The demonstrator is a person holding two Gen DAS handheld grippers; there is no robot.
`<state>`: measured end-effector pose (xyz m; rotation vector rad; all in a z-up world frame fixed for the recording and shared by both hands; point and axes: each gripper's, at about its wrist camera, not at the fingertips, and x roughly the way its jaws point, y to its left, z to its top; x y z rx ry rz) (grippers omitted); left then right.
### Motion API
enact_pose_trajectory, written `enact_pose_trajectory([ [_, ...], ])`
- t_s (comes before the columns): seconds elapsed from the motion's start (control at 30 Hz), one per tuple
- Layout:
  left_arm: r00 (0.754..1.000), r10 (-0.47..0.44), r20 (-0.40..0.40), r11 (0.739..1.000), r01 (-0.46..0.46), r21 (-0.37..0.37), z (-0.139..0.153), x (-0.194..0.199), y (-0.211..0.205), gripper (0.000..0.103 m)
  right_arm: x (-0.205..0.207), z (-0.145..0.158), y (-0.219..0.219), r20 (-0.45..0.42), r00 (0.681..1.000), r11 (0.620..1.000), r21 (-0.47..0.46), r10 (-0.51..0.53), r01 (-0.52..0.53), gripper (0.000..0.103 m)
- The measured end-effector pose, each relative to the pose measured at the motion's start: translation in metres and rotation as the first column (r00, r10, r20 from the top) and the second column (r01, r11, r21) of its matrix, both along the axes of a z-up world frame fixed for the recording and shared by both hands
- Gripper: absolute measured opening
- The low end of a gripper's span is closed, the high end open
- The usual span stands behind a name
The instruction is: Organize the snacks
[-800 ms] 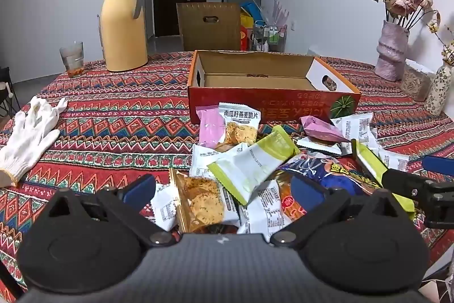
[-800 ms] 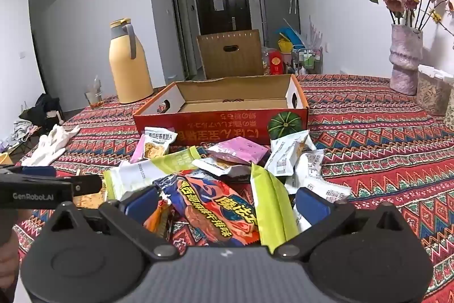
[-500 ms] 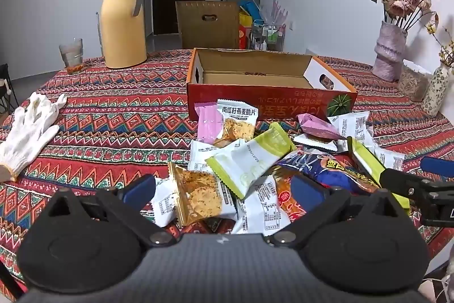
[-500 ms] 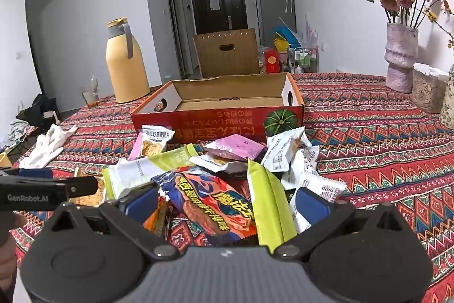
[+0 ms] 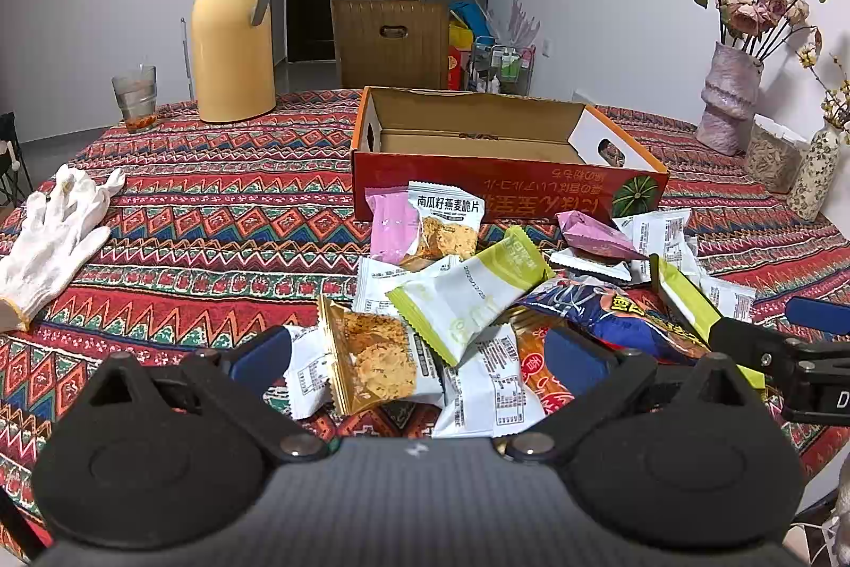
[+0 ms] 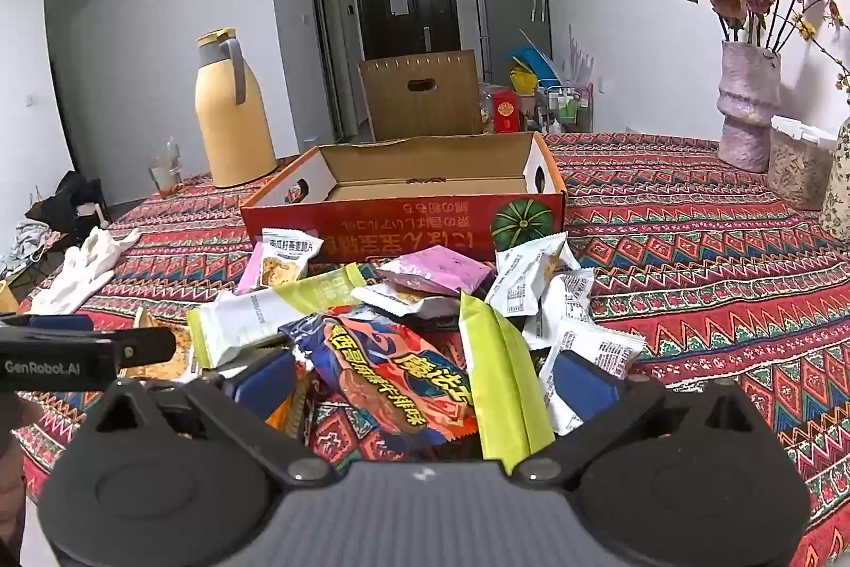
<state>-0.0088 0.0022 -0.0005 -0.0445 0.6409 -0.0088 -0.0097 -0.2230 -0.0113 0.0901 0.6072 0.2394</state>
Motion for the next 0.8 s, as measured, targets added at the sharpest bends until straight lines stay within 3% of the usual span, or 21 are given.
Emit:
enact_pose_trajectory([
  [0.8,1.000,0.000,0.000,1.000,0.000,-0.017,-0.0031,-0.0009,0.0016,0.103,-0.0003,-0.0022,-0.0001,-0.005,1.000,1.000,-0.008,-0.001,0.000,0.103],
])
